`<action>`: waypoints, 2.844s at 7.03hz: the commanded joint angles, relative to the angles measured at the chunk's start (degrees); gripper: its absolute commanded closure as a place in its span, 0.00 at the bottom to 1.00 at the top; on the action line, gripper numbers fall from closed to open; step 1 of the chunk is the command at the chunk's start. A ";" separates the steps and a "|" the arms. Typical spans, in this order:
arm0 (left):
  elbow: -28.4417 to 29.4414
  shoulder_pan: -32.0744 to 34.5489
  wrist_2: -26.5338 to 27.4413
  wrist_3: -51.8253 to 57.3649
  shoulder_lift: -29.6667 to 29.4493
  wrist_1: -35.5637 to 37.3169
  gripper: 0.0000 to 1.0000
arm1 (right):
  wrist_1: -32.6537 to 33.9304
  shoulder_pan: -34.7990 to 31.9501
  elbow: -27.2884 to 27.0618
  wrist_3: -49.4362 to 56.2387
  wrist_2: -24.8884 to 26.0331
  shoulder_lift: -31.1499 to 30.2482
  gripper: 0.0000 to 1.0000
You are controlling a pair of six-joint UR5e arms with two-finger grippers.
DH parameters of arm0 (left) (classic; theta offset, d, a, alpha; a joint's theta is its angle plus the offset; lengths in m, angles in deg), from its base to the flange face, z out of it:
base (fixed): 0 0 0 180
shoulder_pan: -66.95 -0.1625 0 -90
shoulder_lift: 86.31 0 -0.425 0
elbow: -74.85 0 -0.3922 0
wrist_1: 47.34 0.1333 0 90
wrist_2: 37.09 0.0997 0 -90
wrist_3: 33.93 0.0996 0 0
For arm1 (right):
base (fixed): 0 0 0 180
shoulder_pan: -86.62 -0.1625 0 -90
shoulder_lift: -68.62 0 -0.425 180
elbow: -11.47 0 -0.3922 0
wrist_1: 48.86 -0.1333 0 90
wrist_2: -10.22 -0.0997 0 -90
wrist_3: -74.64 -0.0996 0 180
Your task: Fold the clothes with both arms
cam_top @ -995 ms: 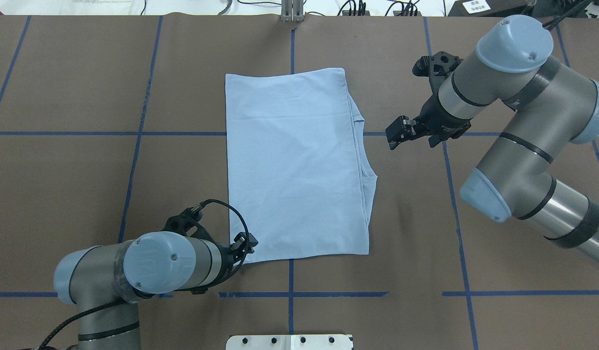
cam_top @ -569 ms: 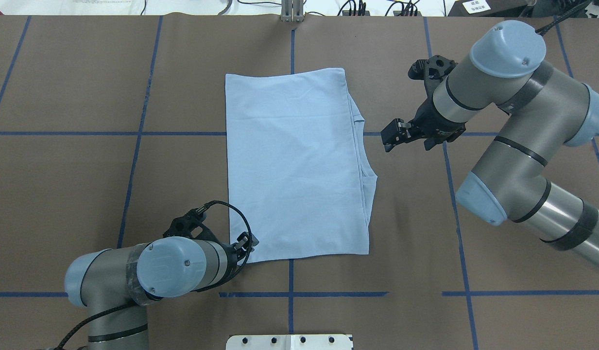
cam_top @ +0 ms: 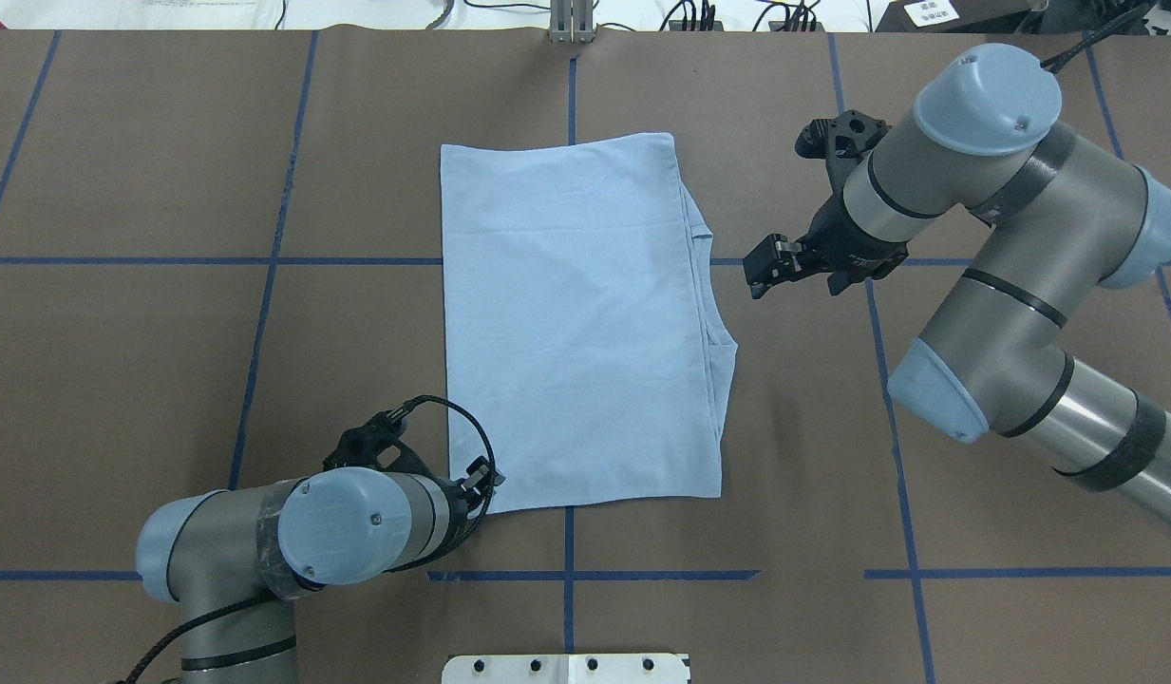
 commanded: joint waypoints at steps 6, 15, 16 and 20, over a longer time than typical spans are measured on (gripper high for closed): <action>-0.85 0.18 1.06 0.13 -0.10 0.03 1.00 | -0.02 0.11 -0.11 -0.20 0.03 -0.21 0.00; -2.35 -0.26 0.62 1.54 -0.28 0.03 1.00 | -0.02 28.14 -5.84 -43.45 25.87 -3.20 0.00; -2.26 -0.26 0.62 1.63 -0.28 0.03 1.00 | -0.02 28.14 -4.43 -43.36 25.96 -2.85 0.00; -2.53 -0.26 0.62 1.54 -0.98 0.12 1.00 | -0.02 27.88 -2.31 -43.53 26.49 -1.98 0.00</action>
